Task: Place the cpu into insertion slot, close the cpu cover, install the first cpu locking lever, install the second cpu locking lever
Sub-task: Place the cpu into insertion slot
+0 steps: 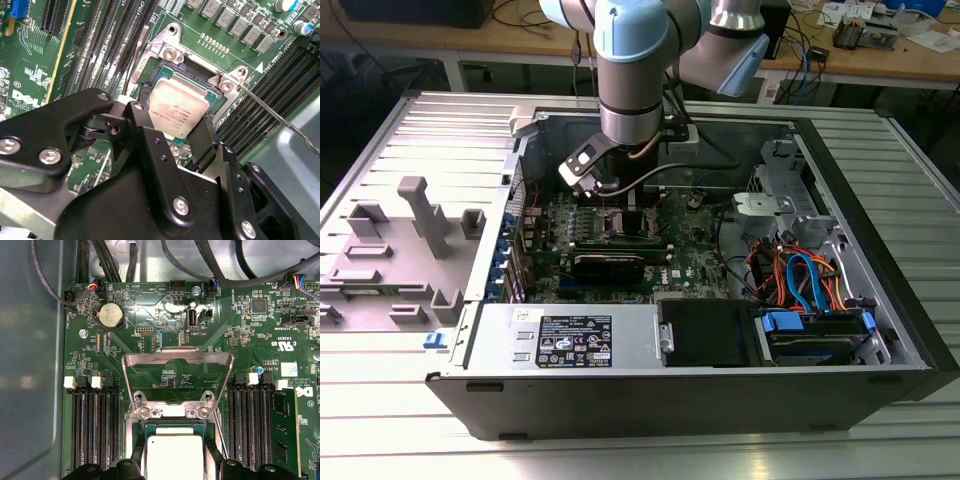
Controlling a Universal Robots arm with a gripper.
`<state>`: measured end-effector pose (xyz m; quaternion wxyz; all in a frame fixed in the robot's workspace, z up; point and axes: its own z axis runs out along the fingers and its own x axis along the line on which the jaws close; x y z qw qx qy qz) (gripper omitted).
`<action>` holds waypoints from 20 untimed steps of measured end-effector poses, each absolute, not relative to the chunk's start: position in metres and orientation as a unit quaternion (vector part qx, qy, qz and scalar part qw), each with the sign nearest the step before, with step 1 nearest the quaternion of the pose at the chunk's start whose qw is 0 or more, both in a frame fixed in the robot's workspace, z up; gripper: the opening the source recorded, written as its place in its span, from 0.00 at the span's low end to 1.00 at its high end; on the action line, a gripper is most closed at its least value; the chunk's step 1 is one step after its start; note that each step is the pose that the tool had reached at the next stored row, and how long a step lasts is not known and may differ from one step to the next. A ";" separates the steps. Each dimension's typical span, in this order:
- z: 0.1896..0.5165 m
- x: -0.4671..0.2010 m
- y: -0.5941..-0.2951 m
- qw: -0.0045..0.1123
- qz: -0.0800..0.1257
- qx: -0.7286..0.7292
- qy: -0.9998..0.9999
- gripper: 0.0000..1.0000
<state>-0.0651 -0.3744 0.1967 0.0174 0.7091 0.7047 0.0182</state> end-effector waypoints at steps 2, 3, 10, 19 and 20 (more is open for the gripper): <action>0.196 -0.065 -0.374 0.017 0.019 0.709 0.705 0.55; 0.196 -0.065 -0.374 0.017 0.019 0.709 0.705 0.61; 0.197 -0.069 -0.374 0.017 0.018 0.709 0.704 0.68; 0.197 -0.075 -0.374 0.017 0.019 0.710 0.704 0.68; 0.197 -0.075 -0.374 0.017 0.019 0.710 0.703 0.68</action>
